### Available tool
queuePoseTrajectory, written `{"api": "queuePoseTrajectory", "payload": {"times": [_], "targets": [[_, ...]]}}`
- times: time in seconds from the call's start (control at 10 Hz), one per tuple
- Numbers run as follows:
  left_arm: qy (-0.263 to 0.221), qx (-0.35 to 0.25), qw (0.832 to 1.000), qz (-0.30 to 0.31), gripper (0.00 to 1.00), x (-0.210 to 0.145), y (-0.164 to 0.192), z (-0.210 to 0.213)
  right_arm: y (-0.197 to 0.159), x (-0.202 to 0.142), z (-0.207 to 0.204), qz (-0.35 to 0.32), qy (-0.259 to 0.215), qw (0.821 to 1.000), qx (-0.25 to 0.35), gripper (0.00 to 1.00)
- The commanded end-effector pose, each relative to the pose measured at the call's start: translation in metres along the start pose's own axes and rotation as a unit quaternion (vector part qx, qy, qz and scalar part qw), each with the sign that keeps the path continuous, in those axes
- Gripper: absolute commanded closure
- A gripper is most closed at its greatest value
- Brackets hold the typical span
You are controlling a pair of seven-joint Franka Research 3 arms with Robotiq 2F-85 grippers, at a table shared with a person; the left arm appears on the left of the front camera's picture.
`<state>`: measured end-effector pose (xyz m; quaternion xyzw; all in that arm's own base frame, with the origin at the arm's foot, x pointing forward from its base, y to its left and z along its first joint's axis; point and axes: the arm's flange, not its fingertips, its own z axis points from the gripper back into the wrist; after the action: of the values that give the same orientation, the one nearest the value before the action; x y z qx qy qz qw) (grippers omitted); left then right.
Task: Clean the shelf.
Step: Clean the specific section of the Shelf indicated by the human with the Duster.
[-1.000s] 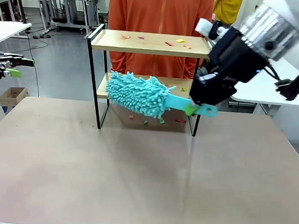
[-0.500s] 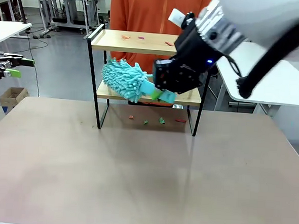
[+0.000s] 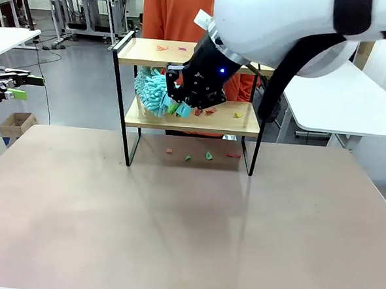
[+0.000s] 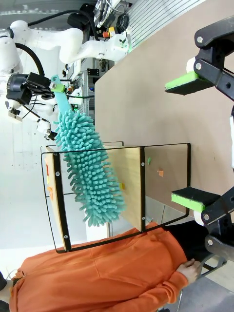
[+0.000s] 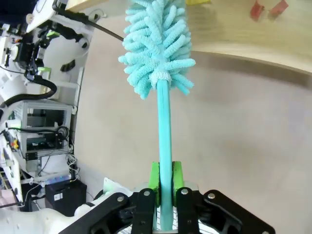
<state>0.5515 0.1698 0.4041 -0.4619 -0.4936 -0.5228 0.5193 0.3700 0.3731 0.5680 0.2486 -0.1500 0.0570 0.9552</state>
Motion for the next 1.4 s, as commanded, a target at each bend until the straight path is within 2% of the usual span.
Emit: {"api": "queuePoseTrajectory", "payload": {"times": [0.0, 0.1, 0.4, 0.5, 0.6, 0.7, 1.3], "targets": [[0.003, 0.000, 1.000, -0.001, 0.00, 0.003, -0.002, -0.003, 0.009, -0.017, 0.026, 0.066, 0.035, 0.997, 0.015, 0.87], [0.003, 0.000, 1.000, -0.001, 0.00, 0.003, -0.002, -0.003, 0.000, 0.000, 0.000, 0.000, 0.000, 1.000, 0.000, 0.87], [0.003, 0.000, 1.000, -0.001, 0.00, 0.003, -0.002, -0.003, 0.007, -0.005, 0.004, 0.014, 0.013, 1.000, 0.001, 0.87], [0.003, 0.000, 1.000, -0.001, 0.00, 0.003, -0.002, -0.003, 0.023, -0.006, -0.001, -0.016, -0.029, 0.999, -0.043, 0.87], [0.003, 0.000, 1.000, -0.001, 0.00, 0.003, -0.002, -0.003, 0.034, -0.005, -0.004, -0.031, -0.070, 0.995, -0.058, 0.87], [0.003, 0.000, 1.000, -0.001, 0.00, 0.003, -0.002, -0.003, 0.042, -0.002, -0.010, -0.036, -0.090, 0.993, -0.069, 0.87], [0.003, 0.000, 1.000, -0.001, 0.00, 0.003, -0.002, -0.003, 0.071, 0.017, -0.066, -0.022, -0.079, 0.992, -0.092, 0.87]]}}
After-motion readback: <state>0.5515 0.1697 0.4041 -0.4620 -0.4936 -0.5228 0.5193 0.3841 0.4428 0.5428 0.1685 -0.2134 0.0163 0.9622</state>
